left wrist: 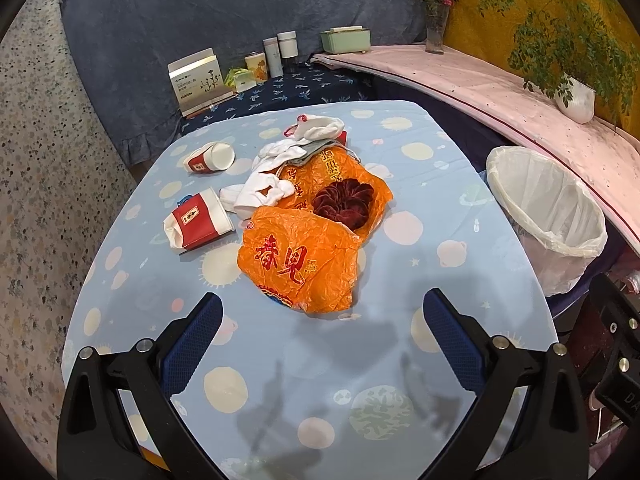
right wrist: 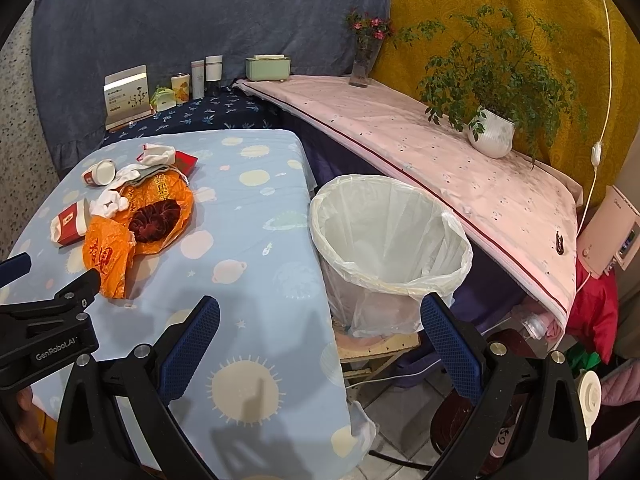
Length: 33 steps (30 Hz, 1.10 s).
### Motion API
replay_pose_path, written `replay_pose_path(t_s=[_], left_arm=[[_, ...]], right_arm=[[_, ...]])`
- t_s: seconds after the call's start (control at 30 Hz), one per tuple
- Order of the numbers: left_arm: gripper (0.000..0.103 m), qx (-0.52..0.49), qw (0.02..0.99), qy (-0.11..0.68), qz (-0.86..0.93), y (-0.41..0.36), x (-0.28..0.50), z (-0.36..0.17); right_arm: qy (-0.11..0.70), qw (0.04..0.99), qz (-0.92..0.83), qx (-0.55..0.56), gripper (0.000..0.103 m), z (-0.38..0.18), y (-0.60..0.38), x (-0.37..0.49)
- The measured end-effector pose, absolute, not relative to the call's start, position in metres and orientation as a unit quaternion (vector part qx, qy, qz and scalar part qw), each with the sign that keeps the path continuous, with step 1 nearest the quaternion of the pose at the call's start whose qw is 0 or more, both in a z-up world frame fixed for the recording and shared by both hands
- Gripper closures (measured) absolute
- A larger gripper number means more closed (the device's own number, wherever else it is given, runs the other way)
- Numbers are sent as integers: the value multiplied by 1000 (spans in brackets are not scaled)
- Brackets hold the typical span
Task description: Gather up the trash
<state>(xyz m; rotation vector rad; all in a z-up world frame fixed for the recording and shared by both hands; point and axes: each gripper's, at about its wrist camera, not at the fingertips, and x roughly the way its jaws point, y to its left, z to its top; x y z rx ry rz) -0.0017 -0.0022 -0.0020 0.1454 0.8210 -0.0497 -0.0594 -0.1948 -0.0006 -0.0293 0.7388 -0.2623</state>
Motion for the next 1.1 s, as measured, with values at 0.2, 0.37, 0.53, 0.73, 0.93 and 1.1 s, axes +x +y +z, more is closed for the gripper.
replay_pose_path(t_s=[0.2, 0.37, 0.53, 0.73, 0.93, 1.1], left_arm=[[7, 70, 914, 399, -24, -1, -1, -2], [7, 70, 914, 398, -24, -2, -2, -2], [7, 70, 914, 398, -24, -2, -2, -2], [7, 70, 915, 397, -22, -1, -2, -1], [7, 72, 915, 396, -16, 0, -4, 2], [7, 69, 914, 400, -14, 1, -4, 4]], right_arm=[[360, 924, -127, -15, 7, -1, -195, -59], [360, 924, -128, -14, 7, -1, -195, -59], [360, 924, -127, -15, 7, -1, -195, -59], [358, 925, -125, -15, 7, 0, -194, -58], [352, 928, -121, -12, 7, 4, -194, -56], [347, 930, -118, -14, 7, 6, -191, -57]])
